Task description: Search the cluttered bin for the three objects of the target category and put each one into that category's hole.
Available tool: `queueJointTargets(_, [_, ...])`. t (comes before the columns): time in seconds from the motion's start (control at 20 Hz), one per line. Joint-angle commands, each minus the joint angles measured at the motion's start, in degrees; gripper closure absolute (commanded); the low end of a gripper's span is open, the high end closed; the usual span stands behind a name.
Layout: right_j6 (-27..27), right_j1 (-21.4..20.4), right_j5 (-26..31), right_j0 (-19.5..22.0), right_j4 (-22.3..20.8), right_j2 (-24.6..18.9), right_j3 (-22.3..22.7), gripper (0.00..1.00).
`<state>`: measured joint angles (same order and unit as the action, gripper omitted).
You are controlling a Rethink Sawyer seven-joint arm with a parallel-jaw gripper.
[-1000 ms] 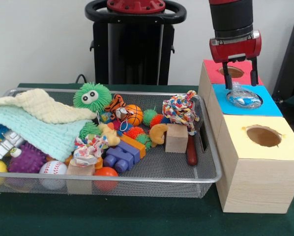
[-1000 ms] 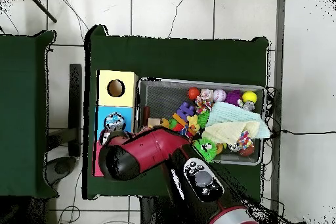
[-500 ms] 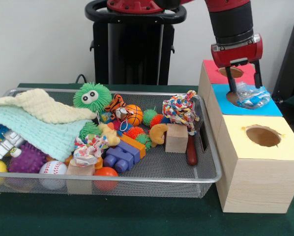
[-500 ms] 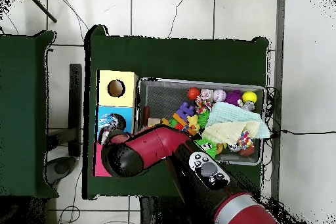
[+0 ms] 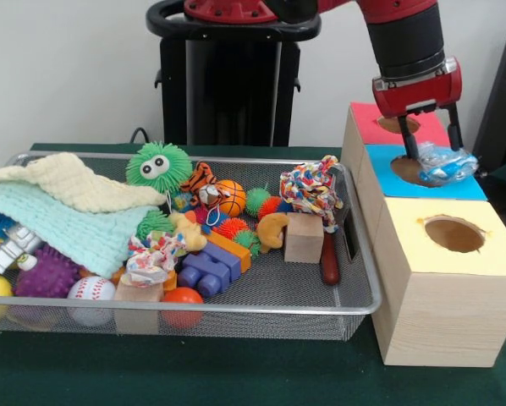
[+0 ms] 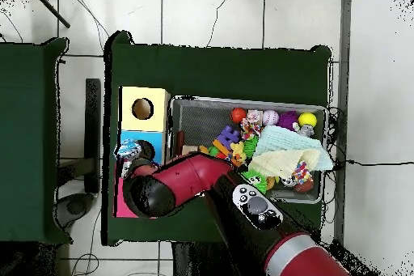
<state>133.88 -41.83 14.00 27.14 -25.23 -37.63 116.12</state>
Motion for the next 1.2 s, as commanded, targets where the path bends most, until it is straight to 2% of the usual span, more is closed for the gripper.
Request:
queueJointTargets(0.05, [-0.5,-0.6,2.1,-2.0,-2.0,2.1,-0.9,0.00])
queueJointTargets(0.35, [0.8,-3.9,2.3,-5.0,-3.2,6.7,-2.6,0.00])
queueJointTargets(0.65, [1.9,-5.3,0.5,-8.5,-4.3,12.1,-4.2,0.00])
queueJointTargets(1.2, [2.1,-6.0,-0.5,-10.8,-3.8,15.0,-4.4,0.00])
